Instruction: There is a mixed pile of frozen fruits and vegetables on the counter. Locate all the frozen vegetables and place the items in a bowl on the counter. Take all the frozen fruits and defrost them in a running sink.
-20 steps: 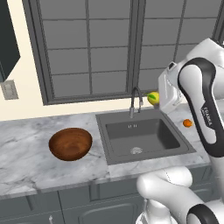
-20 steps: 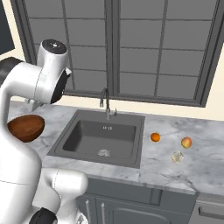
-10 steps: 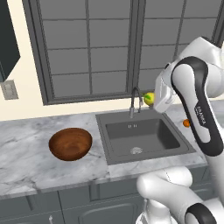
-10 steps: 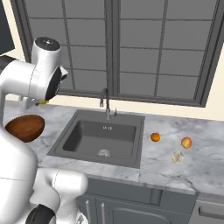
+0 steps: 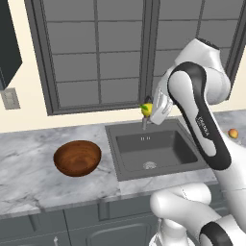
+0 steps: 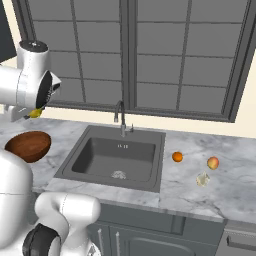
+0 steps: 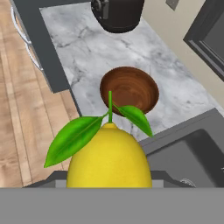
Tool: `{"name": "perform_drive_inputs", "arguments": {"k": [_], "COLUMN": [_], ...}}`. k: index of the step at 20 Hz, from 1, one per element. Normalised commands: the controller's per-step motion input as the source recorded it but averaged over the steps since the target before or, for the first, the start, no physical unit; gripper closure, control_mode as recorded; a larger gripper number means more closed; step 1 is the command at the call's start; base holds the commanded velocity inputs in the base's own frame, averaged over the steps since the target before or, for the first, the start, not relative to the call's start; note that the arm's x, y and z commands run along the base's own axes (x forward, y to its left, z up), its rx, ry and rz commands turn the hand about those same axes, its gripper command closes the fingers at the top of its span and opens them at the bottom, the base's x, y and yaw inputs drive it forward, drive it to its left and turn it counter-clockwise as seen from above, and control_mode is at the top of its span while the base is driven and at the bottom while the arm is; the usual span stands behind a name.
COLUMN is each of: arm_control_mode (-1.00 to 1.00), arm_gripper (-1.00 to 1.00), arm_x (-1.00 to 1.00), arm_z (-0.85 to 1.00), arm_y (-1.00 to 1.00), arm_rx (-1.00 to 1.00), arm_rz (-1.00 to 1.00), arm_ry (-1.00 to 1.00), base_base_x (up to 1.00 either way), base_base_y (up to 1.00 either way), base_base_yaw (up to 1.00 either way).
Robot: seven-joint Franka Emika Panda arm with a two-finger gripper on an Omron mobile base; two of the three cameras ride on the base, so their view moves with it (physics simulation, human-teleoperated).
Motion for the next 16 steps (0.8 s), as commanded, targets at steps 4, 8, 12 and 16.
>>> {"name": "perform_drive_inputs", "arguments": {"k": [4,8,12,16], "arm_control_mode": [-1.0,-1.0,-1.0,-1.0], "arm_gripper": [1.0,1.0,1.0,1.0], "arm_x": [0.18,0.17,0.16,0.18], "arm_z": [-0.02,-0.08,0.0,-0.03], "arm_y": [0.43,0.38,0.4,0.33], "arm_rx": [-0.05,-0.05,-0.03,-0.01], "arm_rz": [0.0,-0.03,-0.07,-0.08], "arm_ry": [0.04,0.0,0.01,0.0], "base_base_x": [0.0,0.0,0.0,0.0], "base_base_y": [0.0,0.0,0.0,0.0], "base_base_yaw": [0.0,0.0,0.0,0.0]}}
